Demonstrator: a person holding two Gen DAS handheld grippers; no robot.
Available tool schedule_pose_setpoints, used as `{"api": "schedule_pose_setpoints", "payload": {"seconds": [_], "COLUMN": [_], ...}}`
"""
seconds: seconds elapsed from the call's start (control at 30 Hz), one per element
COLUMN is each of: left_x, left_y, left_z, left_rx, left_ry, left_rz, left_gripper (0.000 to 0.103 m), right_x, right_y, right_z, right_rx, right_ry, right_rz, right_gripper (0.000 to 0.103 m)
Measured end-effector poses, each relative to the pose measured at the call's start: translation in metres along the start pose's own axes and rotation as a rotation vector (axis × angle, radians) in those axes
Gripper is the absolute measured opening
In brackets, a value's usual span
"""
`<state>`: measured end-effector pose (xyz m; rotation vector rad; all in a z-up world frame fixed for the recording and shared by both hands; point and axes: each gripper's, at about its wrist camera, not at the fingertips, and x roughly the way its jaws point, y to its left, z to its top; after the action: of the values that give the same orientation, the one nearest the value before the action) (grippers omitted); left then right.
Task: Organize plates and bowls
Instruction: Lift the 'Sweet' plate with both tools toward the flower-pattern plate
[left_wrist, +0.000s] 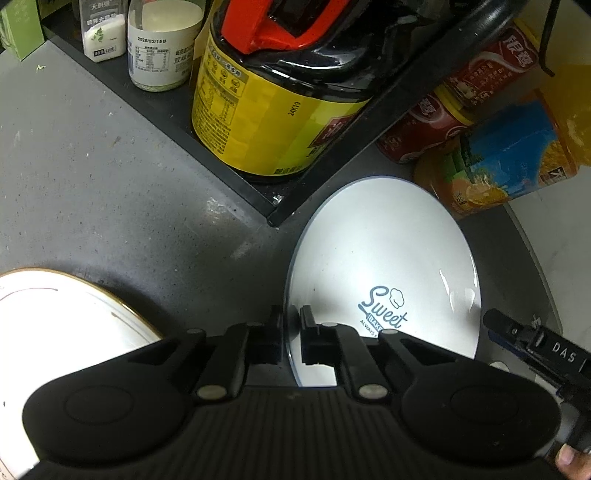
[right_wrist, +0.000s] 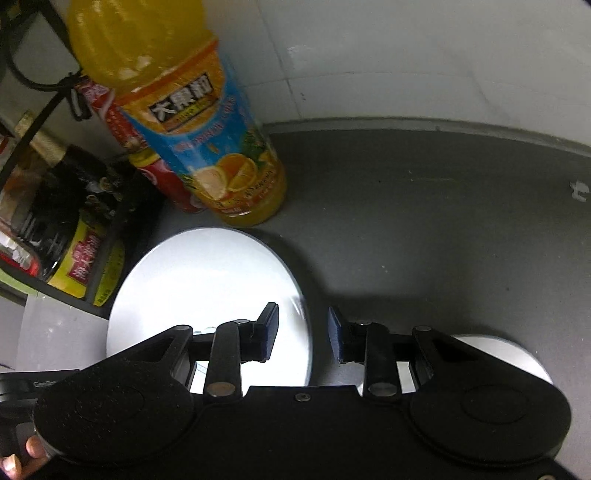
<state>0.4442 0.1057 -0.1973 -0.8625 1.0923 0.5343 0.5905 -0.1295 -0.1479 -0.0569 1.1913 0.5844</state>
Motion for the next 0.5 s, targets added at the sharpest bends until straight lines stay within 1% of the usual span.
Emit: {"api": "schedule_pose_setpoints", "payload": {"seconds": [0.1, 0.2, 0.3, 0.37, 0.4, 0.43, 0.5], "left_x": [0.001, 0.003, 0.006, 0.009, 0.009, 0.010, 0.013], "left_y": [0.003, 0.005, 0.005, 0.006, 0.007, 0.008, 0.007], "left_z": [0.002, 0.004, 0.005, 0.006, 0.006, 0.006, 0.006], "left_rx": [-0.011, -0.035, -0.045, -0.057, -0.063, -0.065, -0.065], "left_ry": [0.008, 0.020, 0.024, 0.024, 0.024, 0.023, 0.019], "left_rz": [-0.012, -0.020, -0.021, -0.028, -0.032, -0.033, -0.035], "left_gripper": [0.007, 0.007, 0.008, 0.008, 0.009, 0.009, 0.010], "right_x": [0.013, 0.026, 0.037, 0.037, 0.037, 0.039, 0.039], "right_y": [0.001, -0.001, -0.002, -0.002, -0.002, -0.002, -0.005], "right_z": [-0.005, -0.009, -0.012, -0.012, -0.011, -0.010, -0.009], "right_rx": [0.006, 0.011, 0.025, 0.019, 0.021, 0.024, 0.044], "right_ry": [0.043, 0.073, 0.097, 0.082, 0.081, 0.082, 0.089], "right_rz": [0.018, -0.007, 0.001, 0.009, 0.012, 0.016, 0.043], "right_gripper": [0.030, 0.030, 0.030, 0.030, 0.029, 0.023, 0.021]}}
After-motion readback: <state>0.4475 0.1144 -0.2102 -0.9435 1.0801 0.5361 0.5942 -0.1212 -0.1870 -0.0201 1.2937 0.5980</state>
